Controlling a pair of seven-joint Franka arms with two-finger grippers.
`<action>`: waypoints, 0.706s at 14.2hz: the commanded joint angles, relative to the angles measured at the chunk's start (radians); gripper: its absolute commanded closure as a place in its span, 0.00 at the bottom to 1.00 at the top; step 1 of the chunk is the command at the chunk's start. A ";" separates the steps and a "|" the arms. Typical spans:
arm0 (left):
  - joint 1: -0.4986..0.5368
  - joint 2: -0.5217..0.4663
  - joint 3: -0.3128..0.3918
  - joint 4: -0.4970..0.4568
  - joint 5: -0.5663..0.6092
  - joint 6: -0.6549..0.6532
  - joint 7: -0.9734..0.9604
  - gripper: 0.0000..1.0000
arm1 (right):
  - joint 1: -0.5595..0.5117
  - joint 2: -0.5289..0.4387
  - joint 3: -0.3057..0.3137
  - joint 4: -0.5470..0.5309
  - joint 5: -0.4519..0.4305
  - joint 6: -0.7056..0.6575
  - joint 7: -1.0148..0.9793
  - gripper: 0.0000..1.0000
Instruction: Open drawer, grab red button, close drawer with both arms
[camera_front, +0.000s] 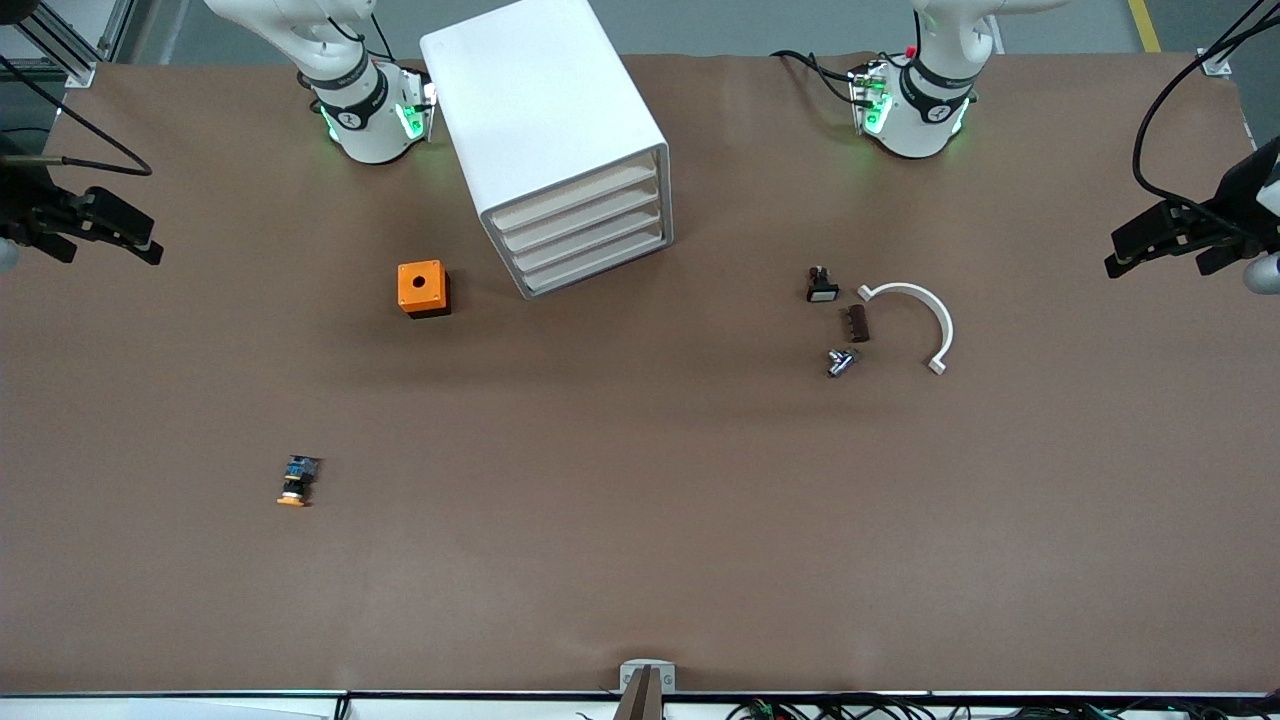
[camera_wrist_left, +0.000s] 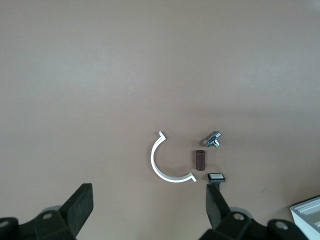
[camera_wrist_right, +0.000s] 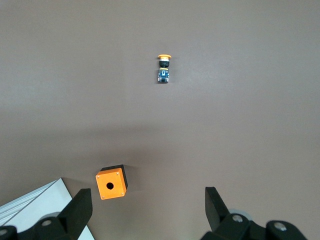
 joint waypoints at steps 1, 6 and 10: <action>0.005 0.009 -0.003 0.026 0.025 -0.020 0.015 0.01 | -0.001 -0.026 0.004 -0.025 -0.001 0.005 -0.006 0.00; 0.019 0.011 -0.003 0.026 0.014 -0.022 0.009 0.01 | -0.001 -0.021 0.004 -0.023 -0.001 0.002 -0.004 0.00; 0.028 0.020 -0.003 0.026 -0.006 -0.022 0.009 0.01 | -0.001 -0.021 0.004 -0.023 -0.001 0.002 -0.004 0.00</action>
